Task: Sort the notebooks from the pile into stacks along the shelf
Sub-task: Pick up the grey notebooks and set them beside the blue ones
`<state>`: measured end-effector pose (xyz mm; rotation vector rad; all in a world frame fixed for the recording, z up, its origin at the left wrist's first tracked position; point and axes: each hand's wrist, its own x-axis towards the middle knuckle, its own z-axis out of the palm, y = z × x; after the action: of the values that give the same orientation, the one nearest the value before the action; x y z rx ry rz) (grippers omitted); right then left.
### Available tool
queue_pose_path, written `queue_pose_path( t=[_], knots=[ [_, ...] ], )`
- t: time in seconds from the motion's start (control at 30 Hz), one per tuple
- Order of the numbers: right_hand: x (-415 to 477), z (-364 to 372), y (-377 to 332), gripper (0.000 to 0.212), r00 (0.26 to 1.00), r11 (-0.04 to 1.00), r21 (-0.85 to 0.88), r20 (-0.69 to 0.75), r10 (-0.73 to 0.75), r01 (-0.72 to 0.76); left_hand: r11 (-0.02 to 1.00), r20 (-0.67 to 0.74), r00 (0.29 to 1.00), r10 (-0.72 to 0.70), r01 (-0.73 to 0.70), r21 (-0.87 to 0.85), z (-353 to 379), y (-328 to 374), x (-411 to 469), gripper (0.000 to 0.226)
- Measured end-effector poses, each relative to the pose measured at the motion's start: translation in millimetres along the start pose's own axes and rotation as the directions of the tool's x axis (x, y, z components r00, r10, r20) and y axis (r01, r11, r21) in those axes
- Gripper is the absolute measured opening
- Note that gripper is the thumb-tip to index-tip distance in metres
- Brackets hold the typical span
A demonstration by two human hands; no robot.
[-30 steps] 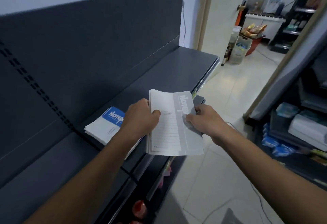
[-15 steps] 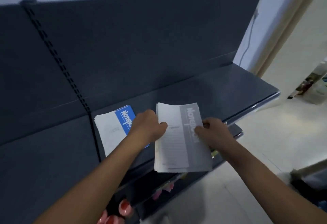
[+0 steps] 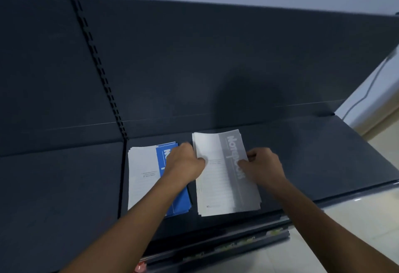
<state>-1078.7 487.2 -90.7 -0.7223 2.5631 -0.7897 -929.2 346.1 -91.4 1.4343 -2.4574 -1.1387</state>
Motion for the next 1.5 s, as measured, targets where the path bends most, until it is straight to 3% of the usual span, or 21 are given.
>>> queue_pose_path(
  t=[0.2,0.4,0.77,0.87,1.0,1.13,1.3,1.5],
  knots=[
    [40,20,2,0.012,0.995,0.998,-0.064,0.095,-0.013,0.02,0.996,-0.037,0.995,-0.09,0.09,-0.014,13,-5,21,0.024],
    [64,32,7,0.032,0.979,0.986,-0.151,0.2,-0.036,0.068,0.982,-0.088,0.982,-0.165,0.172,0.076,27,-8,30,0.013],
    [75,30,5,0.028,0.952,0.955,-0.28,0.305,-0.009,0.099,0.944,-0.241,0.966,-0.093,0.162,0.289,43,3,23,0.025],
    [71,23,2,0.028,0.959,0.929,-0.336,0.276,-0.063,0.158,0.942,-0.281,0.958,-0.051,0.139,0.304,37,6,18,0.022],
    [63,18,-11,0.02,0.946,0.859,-0.403,0.2,-0.255,0.317,0.949,-0.368,0.928,-0.054,0.162,0.272,23,5,10,0.021],
    [49,23,-44,0.028,0.864,0.813,-0.298,0.236,-0.444,0.5,0.965,-0.401,0.914,-0.067,0.161,0.206,-3,-10,-6,0.03],
    [18,52,-104,0.023,0.68,0.678,-0.149,0.345,-0.647,0.72,0.963,-0.468,0.875,-0.123,0.218,0.155,-49,-47,-41,0.032],
    [-38,97,-181,0.031,0.535,0.565,-0.057,0.409,-0.739,0.823,0.936,-0.558,0.793,-0.242,0.343,0.081,-117,-112,-95,0.036]
  ],
)
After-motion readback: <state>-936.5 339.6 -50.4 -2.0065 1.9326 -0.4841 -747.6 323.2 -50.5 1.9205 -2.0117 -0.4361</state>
